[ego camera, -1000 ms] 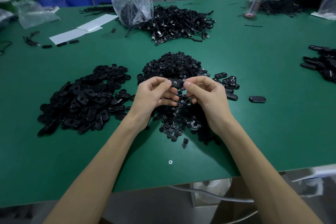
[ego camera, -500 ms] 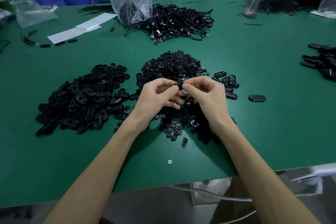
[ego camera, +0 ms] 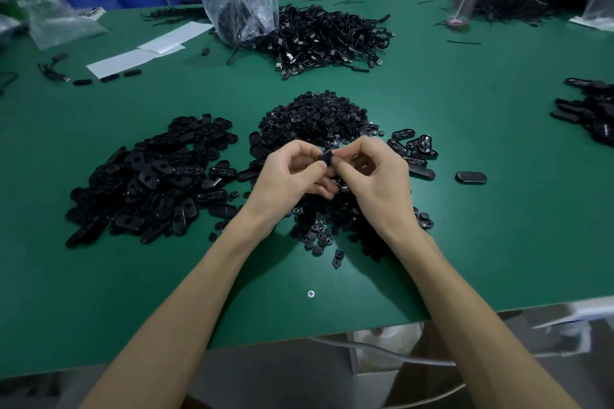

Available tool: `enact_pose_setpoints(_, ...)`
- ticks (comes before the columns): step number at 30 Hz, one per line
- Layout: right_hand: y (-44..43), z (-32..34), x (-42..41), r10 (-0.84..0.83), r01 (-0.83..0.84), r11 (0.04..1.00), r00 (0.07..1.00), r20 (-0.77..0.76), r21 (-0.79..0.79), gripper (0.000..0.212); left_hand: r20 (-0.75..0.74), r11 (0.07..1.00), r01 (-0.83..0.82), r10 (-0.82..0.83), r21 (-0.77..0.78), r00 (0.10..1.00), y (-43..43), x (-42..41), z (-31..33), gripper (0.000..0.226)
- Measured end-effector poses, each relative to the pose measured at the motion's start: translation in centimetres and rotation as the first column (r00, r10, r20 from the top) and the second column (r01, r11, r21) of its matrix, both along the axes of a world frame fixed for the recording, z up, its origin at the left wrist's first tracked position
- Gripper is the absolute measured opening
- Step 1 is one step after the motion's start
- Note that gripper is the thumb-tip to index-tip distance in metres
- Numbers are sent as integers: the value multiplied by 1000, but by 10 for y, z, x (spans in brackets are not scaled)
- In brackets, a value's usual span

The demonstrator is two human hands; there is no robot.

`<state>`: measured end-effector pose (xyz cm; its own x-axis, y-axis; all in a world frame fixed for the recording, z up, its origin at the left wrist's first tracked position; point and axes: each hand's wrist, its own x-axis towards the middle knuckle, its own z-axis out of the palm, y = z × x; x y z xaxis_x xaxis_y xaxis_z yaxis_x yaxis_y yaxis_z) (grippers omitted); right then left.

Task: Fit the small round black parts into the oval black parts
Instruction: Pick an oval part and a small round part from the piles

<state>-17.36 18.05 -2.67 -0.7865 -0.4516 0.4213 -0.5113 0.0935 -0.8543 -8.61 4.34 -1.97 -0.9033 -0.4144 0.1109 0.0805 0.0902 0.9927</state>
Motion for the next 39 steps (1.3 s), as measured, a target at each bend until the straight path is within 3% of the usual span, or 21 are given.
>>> enact_pose_setpoints(18, -2, 1, 3, -55, 58, 998, 994, -97, 37, 8, -11, 998, -43, 43, 46, 999, 1, -2, -2, 18)
enact_pose_setpoints(28, -2, 1, 0, -43, 39, 995, 998, 50, 87, 5, -63, 997, -75, 75, 12, 995, -2, -1, -2, 9)
enact_pose_setpoints(33, -1, 2, 0, -21, 17, 999, 996, 88, 46, 5, -46, 995, -52, 56, 85, 997, -3, 1, -2, 8)
enact_pose_setpoints(39, 0, 3, -4, 104, -64, 990, 934, 341, -127, 8, -13, 984, -33, 36, 175, 999, -5, 1, -1, 19)
